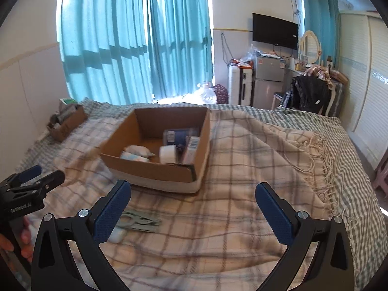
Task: Organize objects
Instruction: 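Move both grippers back to the earbud case and hanger clip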
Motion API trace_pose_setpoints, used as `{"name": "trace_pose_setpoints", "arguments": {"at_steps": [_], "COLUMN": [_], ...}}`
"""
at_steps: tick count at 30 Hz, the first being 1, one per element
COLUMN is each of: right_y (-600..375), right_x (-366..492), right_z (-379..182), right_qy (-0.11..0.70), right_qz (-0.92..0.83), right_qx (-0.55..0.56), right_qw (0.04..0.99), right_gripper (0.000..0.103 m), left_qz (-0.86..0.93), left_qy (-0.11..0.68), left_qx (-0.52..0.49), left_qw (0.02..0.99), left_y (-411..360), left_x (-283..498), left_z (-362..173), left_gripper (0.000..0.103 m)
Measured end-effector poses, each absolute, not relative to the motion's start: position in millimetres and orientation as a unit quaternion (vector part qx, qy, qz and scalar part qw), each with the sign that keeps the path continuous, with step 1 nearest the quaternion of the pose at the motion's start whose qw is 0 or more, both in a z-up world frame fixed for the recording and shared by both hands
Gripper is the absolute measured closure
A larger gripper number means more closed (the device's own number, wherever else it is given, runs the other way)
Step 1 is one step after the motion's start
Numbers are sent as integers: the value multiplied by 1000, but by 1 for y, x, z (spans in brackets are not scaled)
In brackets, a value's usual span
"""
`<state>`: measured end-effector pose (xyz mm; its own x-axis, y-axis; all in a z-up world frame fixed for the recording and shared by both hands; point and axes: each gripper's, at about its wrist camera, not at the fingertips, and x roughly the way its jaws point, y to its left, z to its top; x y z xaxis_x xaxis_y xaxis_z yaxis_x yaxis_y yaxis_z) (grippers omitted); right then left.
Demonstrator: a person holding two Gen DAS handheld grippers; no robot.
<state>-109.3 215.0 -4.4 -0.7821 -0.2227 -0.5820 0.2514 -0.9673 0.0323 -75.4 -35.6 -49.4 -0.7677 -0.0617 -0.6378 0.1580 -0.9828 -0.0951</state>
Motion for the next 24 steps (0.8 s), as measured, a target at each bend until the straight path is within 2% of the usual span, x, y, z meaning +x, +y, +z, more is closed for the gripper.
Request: {"name": "trace_pose_setpoints", "arguments": {"at_steps": [4,8,21,24], "right_y": [212,212,199,199], "right_x": [-120,-127,-136,-137], "right_z": [-42,-57,-73,-75], "right_qy": [24,20,43,44], "right_qz": [-933,-923,-907,-905], "right_qx": [339,360,398,402], "right_qw": [121,132,130,128], "right_gripper": [0,0,0,0], "left_qz": [-925,-907,-894,-879], "left_qy": [90,100,64,58], "left_qx": [362,404,442,474], "left_qw": [75,67,31,2], "left_y": [-35,-36,-14,-7], "left_x": [-73,-69,-88,-96], "left_z": [-98,-132,-144,-157], "left_gripper": [0,0,1,18]}}
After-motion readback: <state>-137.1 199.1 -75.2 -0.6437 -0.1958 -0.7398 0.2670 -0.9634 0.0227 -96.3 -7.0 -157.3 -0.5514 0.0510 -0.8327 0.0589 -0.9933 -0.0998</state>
